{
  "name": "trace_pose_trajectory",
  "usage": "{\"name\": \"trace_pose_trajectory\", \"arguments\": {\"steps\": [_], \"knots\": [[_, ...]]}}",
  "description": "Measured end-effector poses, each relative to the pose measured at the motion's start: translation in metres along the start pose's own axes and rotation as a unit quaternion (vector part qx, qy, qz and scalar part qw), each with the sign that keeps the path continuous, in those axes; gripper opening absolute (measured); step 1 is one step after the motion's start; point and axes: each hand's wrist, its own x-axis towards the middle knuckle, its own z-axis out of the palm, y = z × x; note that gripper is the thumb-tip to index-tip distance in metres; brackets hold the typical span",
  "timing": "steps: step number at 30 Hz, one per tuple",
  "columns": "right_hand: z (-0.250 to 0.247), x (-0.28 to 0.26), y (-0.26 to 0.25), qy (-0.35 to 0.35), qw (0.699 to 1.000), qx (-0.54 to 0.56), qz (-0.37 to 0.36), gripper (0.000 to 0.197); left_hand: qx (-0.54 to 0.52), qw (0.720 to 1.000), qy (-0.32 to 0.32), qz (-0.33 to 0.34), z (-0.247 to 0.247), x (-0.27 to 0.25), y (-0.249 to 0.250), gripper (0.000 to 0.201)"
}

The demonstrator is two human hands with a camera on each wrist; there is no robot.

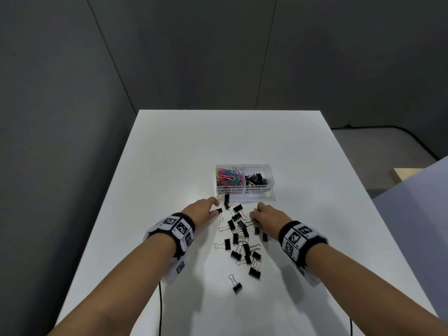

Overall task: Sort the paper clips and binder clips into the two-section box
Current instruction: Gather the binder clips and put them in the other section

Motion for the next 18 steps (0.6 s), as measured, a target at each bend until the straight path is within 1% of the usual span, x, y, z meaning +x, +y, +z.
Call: {"name": "trace_pose_trajectory", "arguments": {"steps": [2,4,7,10,14,16,18], "knots": [[0.003,0.000,0.001,0.006,1.000,0.002,0.011,0.023,0.041,0.999,-0.022,0.012,0.004,0.003,0.002,0.044],[0.007,-0.001,0.002,0.015,0.999,0.022,0.021,0.022,0.082,0.996,-0.021,0.019,0.008,0.007,0.005,0.049],[0.012,-0.002,0.005,0.025,0.997,0.068,0.031,0.023,0.103,0.995,-0.003,0.014,0.009,0.011,0.011,0.038],[0.014,-0.005,0.006,0.037,0.991,0.123,0.045,0.022,0.112,0.994,-0.002,0.016,0.010,0.015,0.013,0.027],[0.013,-0.009,0.005,0.037,0.980,0.177,0.080,0.022,0.092,0.996,0.015,0.013,0.011,0.015,0.011,0.026],[0.009,-0.009,0.007,0.023,0.981,0.179,0.076,0.017,0.072,0.997,0.014,0.015,0.010,0.016,0.008,0.024],[0.000,-0.008,0.009,0.025,0.980,0.186,0.071,0.010,0.057,0.998,0.006,0.018,0.007,0.017,0.004,0.024]]}}
